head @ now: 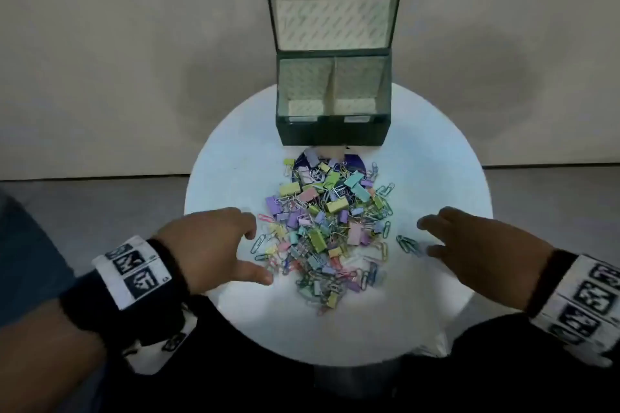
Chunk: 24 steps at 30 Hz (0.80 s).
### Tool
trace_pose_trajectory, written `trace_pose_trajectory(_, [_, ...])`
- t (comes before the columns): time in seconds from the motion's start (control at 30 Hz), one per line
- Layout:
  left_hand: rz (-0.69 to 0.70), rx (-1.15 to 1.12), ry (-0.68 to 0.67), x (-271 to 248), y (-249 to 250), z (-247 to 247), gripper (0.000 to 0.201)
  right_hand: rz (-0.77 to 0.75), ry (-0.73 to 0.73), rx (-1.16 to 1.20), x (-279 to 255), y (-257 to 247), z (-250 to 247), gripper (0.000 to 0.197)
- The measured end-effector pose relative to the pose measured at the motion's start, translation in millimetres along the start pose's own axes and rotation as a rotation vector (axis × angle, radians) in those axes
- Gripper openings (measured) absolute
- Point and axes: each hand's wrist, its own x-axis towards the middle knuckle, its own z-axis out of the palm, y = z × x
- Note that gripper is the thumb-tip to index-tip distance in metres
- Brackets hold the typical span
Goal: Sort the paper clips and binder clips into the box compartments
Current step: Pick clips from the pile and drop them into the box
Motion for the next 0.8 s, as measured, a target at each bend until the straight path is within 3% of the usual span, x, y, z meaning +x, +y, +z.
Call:
trace_pose_trajectory(0.07, [-0.005, 0.01, 0.105, 8, 7, 16, 0.086, 0.129, -0.15, 0.001, 2, 1, 11, 0.041])
trace_pose_trajectory(0.13, [0.002, 0.018, 0.206, 11, 13, 28, 0.077, 0.124, -0.123, -0.002, 1, 1, 19, 0.049])
trace_pose_trajectory(0.23, [0.012, -0.017, 0.335, 10, 18, 45, 0.054, 0.062, -0.046, -0.1, 0, -7, 27, 0.036])
trace_pose_trajectory(0.37, [0.042, -0.103, 0.422, 7, 22, 47, 0.031, 0.04, 0.041, -0.047, -4, -23, 20, 0.014])
trace_pose_trajectory(0.43, [0.033, -0.136, 0.447, 6, 23, 49, 0.019, 0.062, 0.049, -0.045, -5, -29, 19, 0.016])
trace_pose_trajectory(0.67, [-0.022, -0.217, 0.522, 9, 21, 48, 0.031, 0.163, 0.027, -0.041, 6, -40, 16, 0.018])
trace_pose_trajectory(0.8, [-0.014, -0.563, 0.564, -1, 12, 41, 0.029, 0.259, 0.112, 0.325, 4, -31, 2, 0.022])
